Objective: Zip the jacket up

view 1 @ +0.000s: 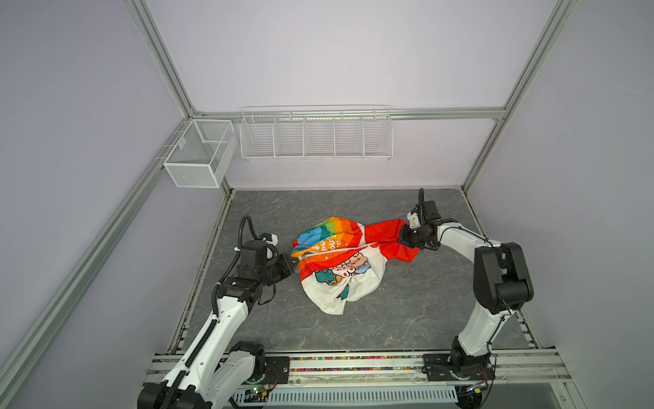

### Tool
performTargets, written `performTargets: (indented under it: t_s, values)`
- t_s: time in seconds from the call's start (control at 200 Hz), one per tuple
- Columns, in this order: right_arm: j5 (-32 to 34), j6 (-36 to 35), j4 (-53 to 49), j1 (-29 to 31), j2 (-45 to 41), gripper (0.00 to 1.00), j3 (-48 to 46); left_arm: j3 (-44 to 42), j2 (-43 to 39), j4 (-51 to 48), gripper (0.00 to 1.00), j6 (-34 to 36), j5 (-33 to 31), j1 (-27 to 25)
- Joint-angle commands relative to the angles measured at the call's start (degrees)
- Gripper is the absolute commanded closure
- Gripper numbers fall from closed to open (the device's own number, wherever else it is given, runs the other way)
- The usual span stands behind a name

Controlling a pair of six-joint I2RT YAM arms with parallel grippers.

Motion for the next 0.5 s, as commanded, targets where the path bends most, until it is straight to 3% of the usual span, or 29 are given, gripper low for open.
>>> performTargets:
  t_s: [0.0, 0.075, 0.225, 0.4, 0.495]
  values:
    - [-0.4, -2.53, -0.53, -0.37, 2.26, 0.9, 3.22, 0.71, -0.74, -0.06, 1.0, 1.35, 1.87, 0.47]
    - [-0.1, -3.34, -1.14, -0.59, 2.64, 0.82, 4.11, 0.79, -0.77, 0.14, 1.0, 1.34, 2.78, 0.47]
    - [1.6, -3.37, -1.25, -0.9, -1.81, 0.49, 2.65, 0.65, -0.35, 0.83, 1.0, 1.54, 4.8, 0.47]
    - [1.58, -3.63, -0.83, 0.85, -11.15, 0.46, -0.77, 0.2, 0.01, 2.56, 1.0, 1.0, 7.3, 0.47]
    - [-0.91, -1.95, 0.38, 5.91, -16.68, 0.45, -2.91, -0.08, -0.01, 3.46, 1.0, 0.72, 8.14, 0.51]
